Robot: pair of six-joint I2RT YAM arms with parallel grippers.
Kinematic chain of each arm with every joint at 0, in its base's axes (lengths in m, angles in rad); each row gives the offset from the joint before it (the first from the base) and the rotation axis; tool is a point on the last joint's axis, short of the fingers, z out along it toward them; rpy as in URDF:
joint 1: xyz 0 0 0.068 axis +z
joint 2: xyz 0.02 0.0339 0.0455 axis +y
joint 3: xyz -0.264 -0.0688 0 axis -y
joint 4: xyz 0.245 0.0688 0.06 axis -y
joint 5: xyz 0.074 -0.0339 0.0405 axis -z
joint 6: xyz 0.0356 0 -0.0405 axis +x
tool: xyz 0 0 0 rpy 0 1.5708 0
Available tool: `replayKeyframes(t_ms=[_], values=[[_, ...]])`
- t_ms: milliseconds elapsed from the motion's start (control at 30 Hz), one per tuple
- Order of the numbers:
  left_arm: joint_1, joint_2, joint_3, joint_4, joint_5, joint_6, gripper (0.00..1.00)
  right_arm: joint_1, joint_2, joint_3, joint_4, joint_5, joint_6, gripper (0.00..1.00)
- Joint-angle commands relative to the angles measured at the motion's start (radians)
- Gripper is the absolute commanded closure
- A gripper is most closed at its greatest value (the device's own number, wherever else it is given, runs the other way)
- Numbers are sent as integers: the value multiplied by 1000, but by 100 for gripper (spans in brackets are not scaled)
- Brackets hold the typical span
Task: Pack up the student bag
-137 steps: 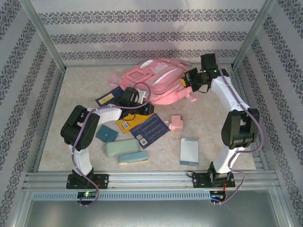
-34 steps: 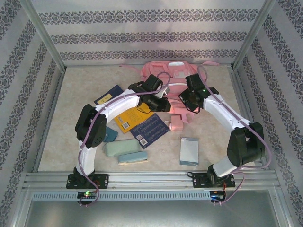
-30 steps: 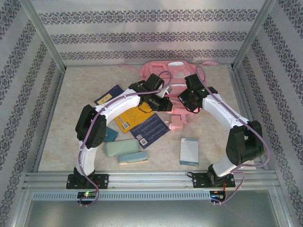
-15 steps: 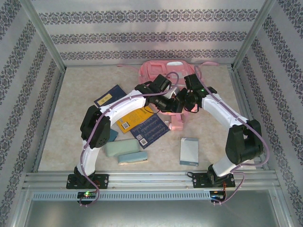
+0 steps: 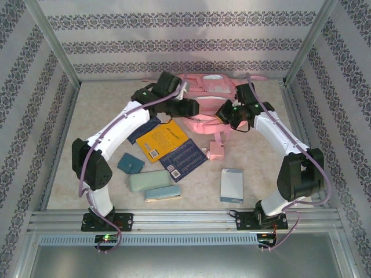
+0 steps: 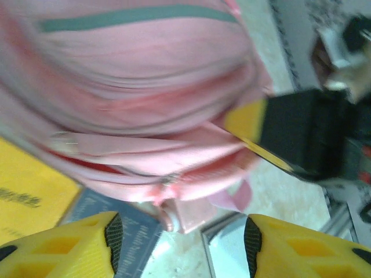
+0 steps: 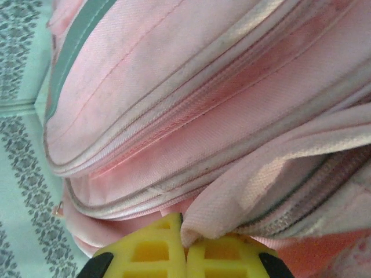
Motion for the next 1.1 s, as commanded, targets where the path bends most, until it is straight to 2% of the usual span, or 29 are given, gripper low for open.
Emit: replayKeyframes(t_ms=[0, 100, 200, 400, 567, 700, 833, 1067], values=[[44, -1, -40, -84, -73, -111, 38, 6, -54, 13, 29, -101, -81, 100], [57, 36, -9, -100, -78, -141, 36, 5, -71, -27, 34, -109, -98, 100], [70, 96, 25, -87, -15, -183, 35, -2, -80, -60, 40, -126, -103, 100], [77, 206, 117, -97, 33, -260, 37, -1, -98, -85, 39, -125, -109, 100], [74, 273, 210, -250, 28, -321, 43, -6, -95, -84, 24, -94, -114, 100], [72, 256, 203, -343, -14, -386, 45, -6, -88, -77, 9, -63, -121, 100], [72, 210, 114, -293, 30, -472, 46, -7, -78, -73, 9, -55, -119, 100], [71, 179, -5, -91, 124, -605, 44, 1, -72, -67, 12, -60, -123, 100]])
